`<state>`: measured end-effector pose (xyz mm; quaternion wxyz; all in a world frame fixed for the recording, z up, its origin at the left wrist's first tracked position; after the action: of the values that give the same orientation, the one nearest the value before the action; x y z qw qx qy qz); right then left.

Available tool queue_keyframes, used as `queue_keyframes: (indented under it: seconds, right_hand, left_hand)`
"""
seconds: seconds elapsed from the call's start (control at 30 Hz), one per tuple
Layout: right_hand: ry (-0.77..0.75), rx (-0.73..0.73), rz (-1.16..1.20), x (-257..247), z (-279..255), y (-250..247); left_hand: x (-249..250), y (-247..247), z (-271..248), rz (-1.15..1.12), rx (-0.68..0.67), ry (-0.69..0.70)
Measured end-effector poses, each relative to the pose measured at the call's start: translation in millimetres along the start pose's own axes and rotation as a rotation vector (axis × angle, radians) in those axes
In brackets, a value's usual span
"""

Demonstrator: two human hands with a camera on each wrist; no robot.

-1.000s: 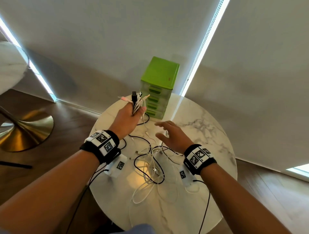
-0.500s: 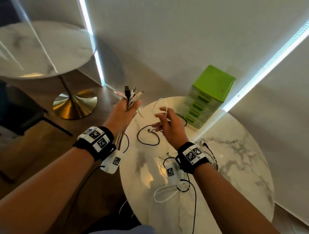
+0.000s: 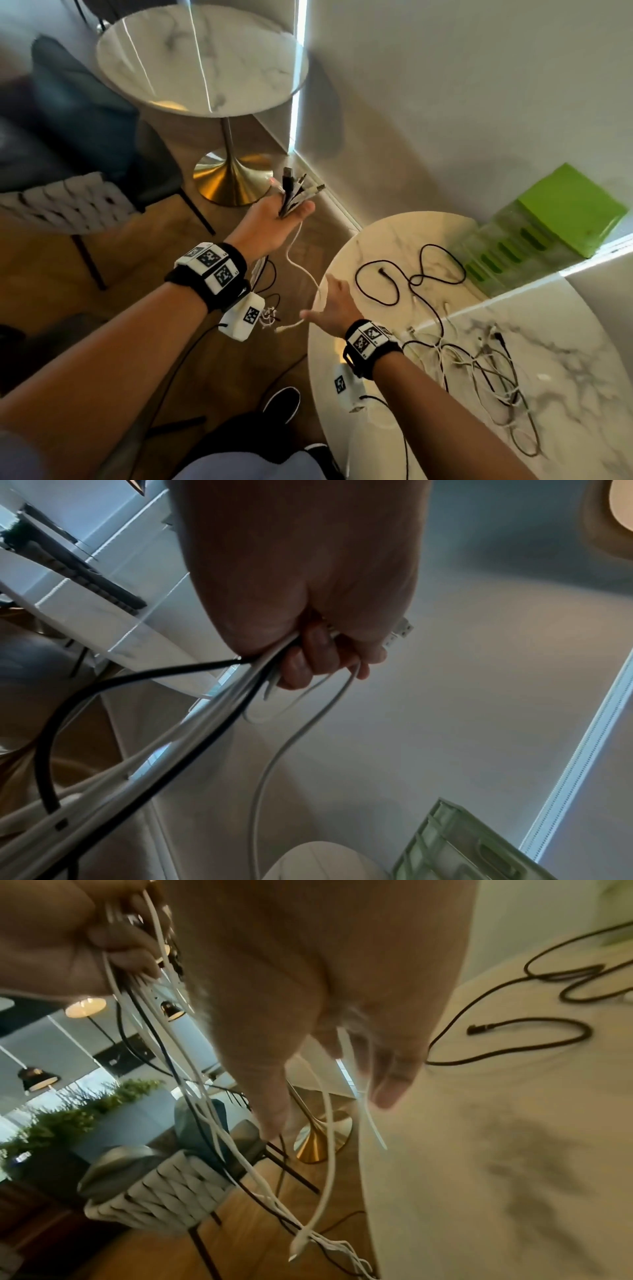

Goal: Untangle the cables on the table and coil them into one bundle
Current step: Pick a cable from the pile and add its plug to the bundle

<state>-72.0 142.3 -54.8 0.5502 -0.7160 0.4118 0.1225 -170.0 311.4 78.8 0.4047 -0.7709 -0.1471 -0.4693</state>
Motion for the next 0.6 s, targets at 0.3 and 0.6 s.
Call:
queue_keyframes:
  seconds: [0.3,0.6]
  right_hand:
    - [-0.459,0.224,0.281,-96,15,-53]
    - [-0.002,0.010,0.041,-19,25,-36]
  left_hand:
    - [-14,17,1,-0.095,-0.181,-0.014]
    - [-5,-23,21,-0.537,-0.075,-0.070]
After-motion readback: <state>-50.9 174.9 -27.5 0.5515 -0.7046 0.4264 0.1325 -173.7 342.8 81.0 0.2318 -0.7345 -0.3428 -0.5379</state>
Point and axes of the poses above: each hand's wrist, its own z-axis towards the middle knuckle, its own y-axis out of the palm, x = y × z, the point moved 5 cm from there along z, towards the middle knuckle, and after that the axes turned 11 degrees about -y, right-handed, at the moved point
